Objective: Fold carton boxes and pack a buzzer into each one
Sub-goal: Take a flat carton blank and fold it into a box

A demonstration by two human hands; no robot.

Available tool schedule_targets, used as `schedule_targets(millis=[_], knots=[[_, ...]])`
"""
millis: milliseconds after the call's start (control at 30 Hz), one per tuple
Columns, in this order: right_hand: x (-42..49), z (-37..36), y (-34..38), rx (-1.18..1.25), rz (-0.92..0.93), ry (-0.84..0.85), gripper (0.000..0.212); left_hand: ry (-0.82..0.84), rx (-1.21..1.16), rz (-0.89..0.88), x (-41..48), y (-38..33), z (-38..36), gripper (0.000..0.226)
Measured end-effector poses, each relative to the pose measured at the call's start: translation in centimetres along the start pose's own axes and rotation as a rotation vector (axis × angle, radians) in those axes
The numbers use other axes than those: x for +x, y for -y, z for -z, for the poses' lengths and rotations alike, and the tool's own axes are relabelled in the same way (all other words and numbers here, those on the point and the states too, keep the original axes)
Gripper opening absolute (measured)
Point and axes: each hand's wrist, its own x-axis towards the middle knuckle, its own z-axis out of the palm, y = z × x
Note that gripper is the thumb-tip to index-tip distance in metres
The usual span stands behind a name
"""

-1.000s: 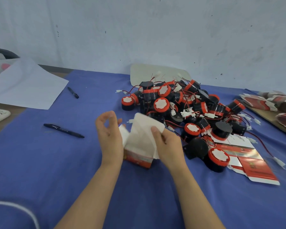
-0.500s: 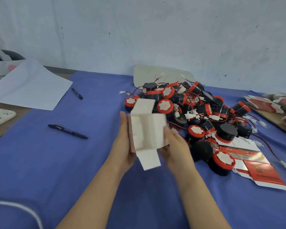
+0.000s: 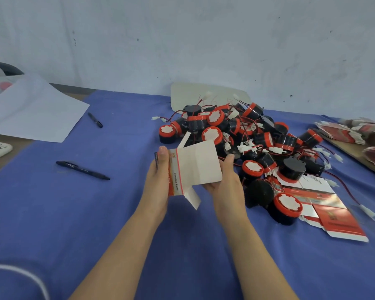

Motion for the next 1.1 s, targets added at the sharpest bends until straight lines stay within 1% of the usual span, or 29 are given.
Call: schedule_targets(millis=[33,67,100,133,200,233,267,300,333,367,433,500,533,600,633,700,733,800,833,900,933,967,1000,1033,1067,1100], knots=[[0.3,0.3,0.0,0.121,-0.091,0.029,0.045,-0.007,0.022,-0.010,0.0,0.0,0.0,0.065],[0.5,0.5,0.0,0.173,-0.127,0.064,0.042,-0.002,0.035,-0.017,0.0,-0.1,0.0,0.071],[0.6,0.6,-0.2,0.166,-0.125,0.106,0.040,0.006,0.041,-0.022,-0.1,-0.1,0.1,0.076],[0.5,0.7,-0.3,0.161,-0.124,0.120,0.037,0.018,0.040,-0.027,-0.1,-0.2,0.1,0.077],[0.5,1.2,-0.1,0.265,-0.138,0.196,0.023,0.049,0.030,-0.032,-0.2,-0.3,0.4,0.071],[0.3,1.4,0.2,0.313,-0.146,0.253,0.025,0.059,0.023,-0.025,-0.2,-0.5,0.5,0.068],[0.2,1.6,0.5,0.338,-0.145,0.320,0.033,0.064,0.016,-0.009,-0.2,-0.6,0.6,0.066],[0.0,1.8,0.8,0.327,-0.139,0.378,0.039,0.073,0.009,0.010,-0.2,-0.7,0.7,0.065],[-0.1,1.8,1.0,0.295,-0.127,0.407,0.041,0.094,0.006,0.026,-0.2,-0.7,0.7,0.065],[-0.2,2.0,0.9,0.267,-0.123,0.404,0.039,0.121,0.005,0.038,-0.3,-0.6,0.7,0.063],[-0.2,1.9,0.7,0.123,-0.083,0.281,0.029,0.180,0.012,0.063,-0.6,-0.6,0.4,0.060],[-0.3,1.4,0.5,-0.169,0.038,0.120,0.021,0.196,-0.001,0.089,-0.7,-0.6,0.3,0.064],[-0.4,1.2,0.4,-0.266,0.116,0.075,0.025,0.193,-0.039,0.101,-0.6,-0.6,0.4,0.065],[-0.8,0.8,0.4,-0.287,0.212,0.087,0.036,0.186,-0.127,0.119,-0.4,-0.7,0.7,0.066],[-0.9,0.7,0.7,-0.240,0.200,0.118,0.038,0.172,-0.139,0.124,-0.4,-0.8,0.8,0.066],[-0.7,0.6,0.7,-0.146,0.080,0.163,0.041,0.122,-0.118,0.128,-0.4,-0.8,0.9,0.057],[-0.4,0.6,0.7,-0.158,0.024,0.176,0.041,0.106,-0.100,0.120,-0.4,-0.8,0.9,0.052],[0.1,0.8,0.4,-0.283,-0.018,0.132,0.034,0.117,-0.064,0.108,-0.5,-0.9,0.8,0.051],[0.3,0.9,0.3,-0.299,-0.017,0.081,0.034,0.143,-0.069,0.117,-0.5,-0.8,0.8,0.053],[0.3,0.8,0.0,-0.293,0.003,0.004,0.047,0.248,-0.137,0.158,-0.6,-0.5,0.5,0.057],[0.1,0.6,-0.1,-0.288,-0.009,-0.003,0.051,0.301,-0.186,0.181,-0.8,-0.4,0.3,0.057],[0.0,0.5,-0.4,-0.253,-0.049,0.012,0.054,0.342,-0.236,0.205,-0.9,-0.3,0.1,0.055],[0.1,0.4,-0.6,-0.162,-0.129,0.068,0.054,0.369,-0.287,0.228,-1.0,-0.2,-0.1,0.054],[0.2,0.3,-0.7,-0.064,-0.213,0.135,0.053,0.382,-0.338,0.248,-1.0,-0.1,-0.3,0.053],[0.4,0.3,-0.6,-0.006,-0.273,0.165,0.051,0.381,-0.379,0.260,-1.0,0.0,-0.3,0.054],[0.6,0.4,-0.7,-0.013,-0.286,0.166,0.050,0.371,-0.396,0.267,-1.0,0.1,-0.3,0.057]])
